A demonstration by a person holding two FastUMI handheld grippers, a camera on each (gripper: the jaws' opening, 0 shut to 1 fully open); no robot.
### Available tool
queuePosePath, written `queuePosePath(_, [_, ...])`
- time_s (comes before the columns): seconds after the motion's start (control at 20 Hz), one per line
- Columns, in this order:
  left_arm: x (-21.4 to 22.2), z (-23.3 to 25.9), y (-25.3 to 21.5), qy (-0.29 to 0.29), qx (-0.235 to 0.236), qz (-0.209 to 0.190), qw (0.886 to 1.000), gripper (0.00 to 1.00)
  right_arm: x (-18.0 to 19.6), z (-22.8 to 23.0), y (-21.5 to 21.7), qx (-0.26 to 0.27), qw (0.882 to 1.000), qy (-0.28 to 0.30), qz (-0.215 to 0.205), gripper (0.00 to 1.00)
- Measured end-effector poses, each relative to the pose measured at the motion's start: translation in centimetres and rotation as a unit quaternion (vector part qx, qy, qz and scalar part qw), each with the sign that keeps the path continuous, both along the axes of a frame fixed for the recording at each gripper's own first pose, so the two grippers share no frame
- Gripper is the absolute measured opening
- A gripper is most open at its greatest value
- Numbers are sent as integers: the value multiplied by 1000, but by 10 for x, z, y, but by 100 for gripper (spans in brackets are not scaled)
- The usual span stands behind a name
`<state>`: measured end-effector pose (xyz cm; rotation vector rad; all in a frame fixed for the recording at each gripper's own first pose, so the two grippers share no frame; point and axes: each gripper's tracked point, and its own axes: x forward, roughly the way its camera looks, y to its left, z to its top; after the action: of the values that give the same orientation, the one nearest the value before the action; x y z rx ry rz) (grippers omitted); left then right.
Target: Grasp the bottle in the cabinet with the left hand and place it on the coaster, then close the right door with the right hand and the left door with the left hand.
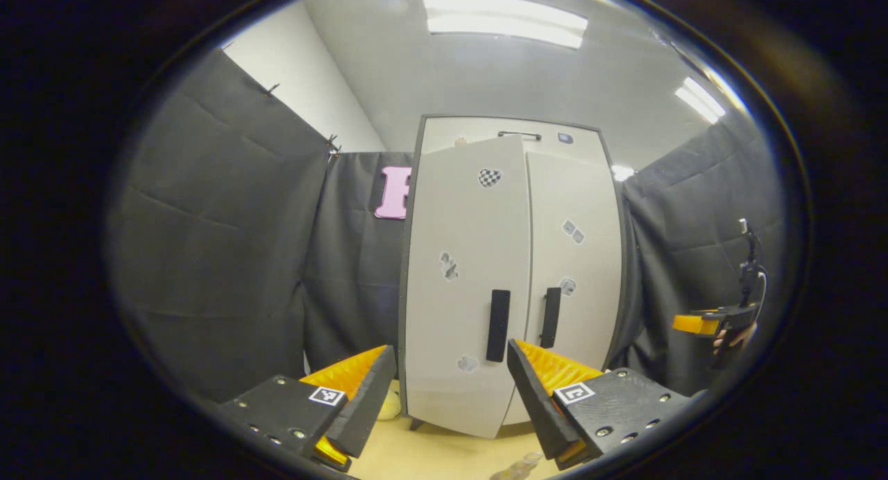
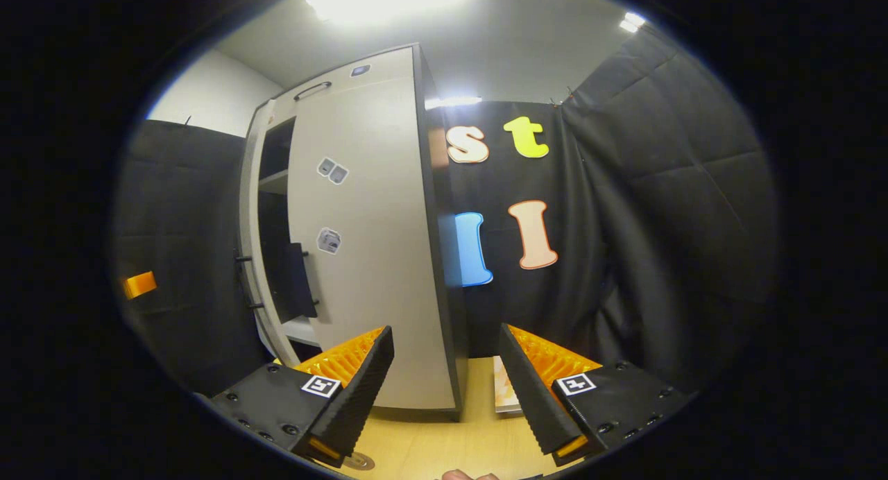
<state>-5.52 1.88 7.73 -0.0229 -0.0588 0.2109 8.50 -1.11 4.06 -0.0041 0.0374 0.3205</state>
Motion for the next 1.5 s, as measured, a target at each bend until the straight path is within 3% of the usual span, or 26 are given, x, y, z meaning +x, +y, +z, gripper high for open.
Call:
queuePosePath(0.15, [-14, -5, 11, -5, -9, 0, 1000, 99, -8, -3, 2, -8, 1000, -16, -8, 97])
queuePosePath(0.2, [-14, -8, 15, -5, -14, -7, 1000, 93, -9, -8, 3, -11, 1000, -15, -14, 97])
queuePosePath(0.3, [-12, -9, 29, -2, -11, -10, 1000, 99, -15, -19, 4, -21, 999, -4, -29, 97])
queuePosePath(0.35, [-10, -7, 36, -5, -3, -10, 1000, 93, -17, -24, 3, -25, 999, 0, -38, 97])
queuePosePath(0.5, [-7, -2, 46, -17, 6, -20, 1000, 93, -21, -32, 7, -23, 998, 9, -62, 97])
queuePosePath(0.55, [-3, -3, 47, -19, 4, -29, 999, 99, -20, -34, 11, -20, 998, 11, -67, 97])
queuePosePath(0.6, [-3, -6, 47, -17, 5, -38, 999, 93, -20, -35, 14, -17, 997, 12, -70, 97])
queuePosePath(0.8, [5, -17, 56, -10, 22, -48, 999, 93, -23, -30, 25, -16, 996, -6, -86, 92])
queuePosePath(0.9, [8, -18, 57, -9, 30, -53, 998, 99, -26, -30, 30, -18, 996, -10, -91, 97])
queuePosePath(1.05, [14, -23, 54, -5, 19, -71, 997, 100, -31, -30, 36, -21, 995, -13, -97, 97])
queuePosePath(1.1, [14, -25, 54, -5, 17, -76, 997, 99, -34, -29, 38, -21, 995, -15, -99, 92])
queuePosePath(1.15, [14, -26, 55, -2, 15, -77, 997, 99, -35, -28, 39, -21, 994, -17, -102, 97])
queuePosePath(1.5, [25, -36, 72, 7, 5, -87, 996, 99, -46, -31, 41, -30, 992, -25, -121, 97])
